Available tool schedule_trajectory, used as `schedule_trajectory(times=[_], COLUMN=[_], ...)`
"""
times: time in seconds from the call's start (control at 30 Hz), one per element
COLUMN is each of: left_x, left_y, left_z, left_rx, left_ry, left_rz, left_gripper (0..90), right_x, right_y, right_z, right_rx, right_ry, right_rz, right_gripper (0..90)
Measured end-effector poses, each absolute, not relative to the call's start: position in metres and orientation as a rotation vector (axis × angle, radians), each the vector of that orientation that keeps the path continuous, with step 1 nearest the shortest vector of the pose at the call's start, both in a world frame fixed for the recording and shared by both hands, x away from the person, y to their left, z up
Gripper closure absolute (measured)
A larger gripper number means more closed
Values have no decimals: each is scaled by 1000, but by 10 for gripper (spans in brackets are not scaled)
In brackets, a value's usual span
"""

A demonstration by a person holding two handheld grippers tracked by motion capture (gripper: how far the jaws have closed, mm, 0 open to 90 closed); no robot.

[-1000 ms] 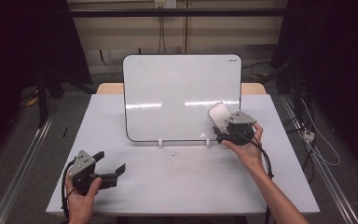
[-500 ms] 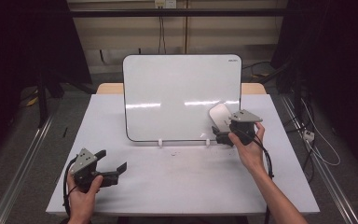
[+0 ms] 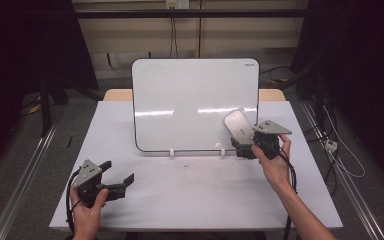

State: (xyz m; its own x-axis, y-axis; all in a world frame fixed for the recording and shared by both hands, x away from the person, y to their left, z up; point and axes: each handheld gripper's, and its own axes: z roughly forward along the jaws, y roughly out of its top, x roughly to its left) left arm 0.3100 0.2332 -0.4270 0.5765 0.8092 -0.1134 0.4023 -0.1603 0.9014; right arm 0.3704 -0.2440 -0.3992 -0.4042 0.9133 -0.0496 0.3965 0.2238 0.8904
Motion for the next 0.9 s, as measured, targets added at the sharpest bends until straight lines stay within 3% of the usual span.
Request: schedule_trajectory(times=[0.9], left_x=[310], left_y=[232], left_z=[-427], left_rx=[1772], left_ry=[1008], left_rz=[505], left_gripper=[59], right_x=[327], right_y=[-279], right_z=[-406], right_rx=[1249], right_ry=[1834], right_rz=[1141], right_gripper=[75])
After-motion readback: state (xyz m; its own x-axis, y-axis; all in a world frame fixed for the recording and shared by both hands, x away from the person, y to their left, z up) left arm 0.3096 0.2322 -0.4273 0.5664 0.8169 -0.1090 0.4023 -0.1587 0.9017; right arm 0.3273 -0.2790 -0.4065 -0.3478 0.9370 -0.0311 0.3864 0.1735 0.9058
